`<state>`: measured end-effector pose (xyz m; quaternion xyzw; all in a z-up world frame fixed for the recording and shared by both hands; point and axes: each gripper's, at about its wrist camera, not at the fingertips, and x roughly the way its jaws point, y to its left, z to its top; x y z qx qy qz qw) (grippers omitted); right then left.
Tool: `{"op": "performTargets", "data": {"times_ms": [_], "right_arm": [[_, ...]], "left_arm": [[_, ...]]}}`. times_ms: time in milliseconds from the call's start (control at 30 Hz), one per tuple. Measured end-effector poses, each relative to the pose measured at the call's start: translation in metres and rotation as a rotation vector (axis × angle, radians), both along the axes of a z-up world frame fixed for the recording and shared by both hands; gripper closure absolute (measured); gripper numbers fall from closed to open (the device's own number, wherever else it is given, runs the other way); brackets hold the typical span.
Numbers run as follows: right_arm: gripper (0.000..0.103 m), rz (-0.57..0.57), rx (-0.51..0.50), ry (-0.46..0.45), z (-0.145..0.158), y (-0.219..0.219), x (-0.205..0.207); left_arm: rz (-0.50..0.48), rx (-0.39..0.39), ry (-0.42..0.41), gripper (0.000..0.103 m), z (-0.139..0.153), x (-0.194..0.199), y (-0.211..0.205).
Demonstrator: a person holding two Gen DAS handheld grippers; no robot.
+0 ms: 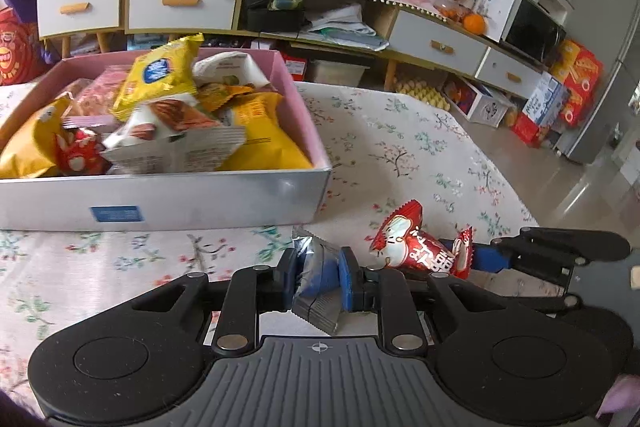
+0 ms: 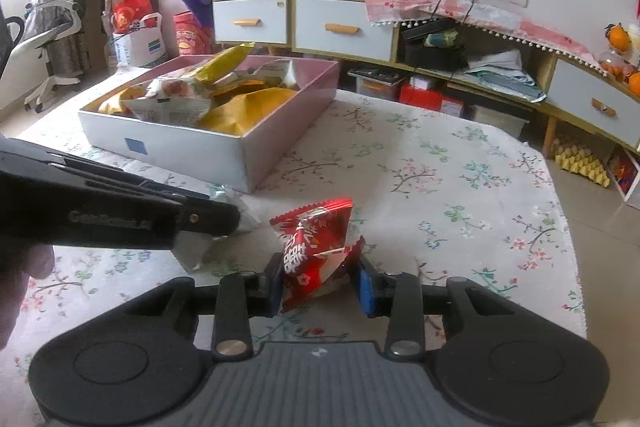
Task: Organize snacks
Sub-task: 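Carry the silver and red wrappers into the pink box and open both grippers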
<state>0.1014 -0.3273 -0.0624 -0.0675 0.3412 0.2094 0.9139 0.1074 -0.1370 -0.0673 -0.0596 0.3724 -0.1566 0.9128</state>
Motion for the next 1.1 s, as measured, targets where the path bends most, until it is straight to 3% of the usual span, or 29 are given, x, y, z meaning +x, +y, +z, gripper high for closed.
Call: {"op": "performTargets", "data": {"times_ms": [200,333,500,600,833,967,1067,1100], "right_arm": [[0.079,0.030,0.007,0.020,0.001,0.007,-0.004],[0.065,0.025,-0.006,0.013,0.002,0.009,-0.005],[0.054,0.011,-0.034,-0.014,0.002,0.009,-0.006],[0.054,0.004,-0.041,-0.026,0.003,0.008,-0.005],[0.060,0.008,-0.048,-0.041,0.003,0.011,-0.004],[0.072,0.017,-0.057,-0.043,0.003,0.015,-0.004],[0.081,0.019,-0.058,-0.039,0.003,0.016,-0.004],[0.082,0.021,-0.058,-0.037,0.003,0.016,-0.004]], "left_arm": [[-0.016,-0.002,-0.019,0.081,0.000,-0.008,0.018],[-0.030,-0.019,-0.044,0.077,-0.002,-0.013,0.024],[-0.079,0.005,-0.089,0.053,-0.003,-0.021,0.024],[-0.110,0.040,-0.117,0.051,-0.004,-0.026,0.019],[-0.141,0.122,-0.142,0.051,-0.010,-0.029,0.010],[-0.141,0.148,-0.151,0.055,-0.012,-0.031,0.009],[-0.137,0.179,-0.157,0.075,-0.012,-0.032,0.007],[-0.140,0.185,-0.155,0.077,-0.011,-0.032,0.007]]}}
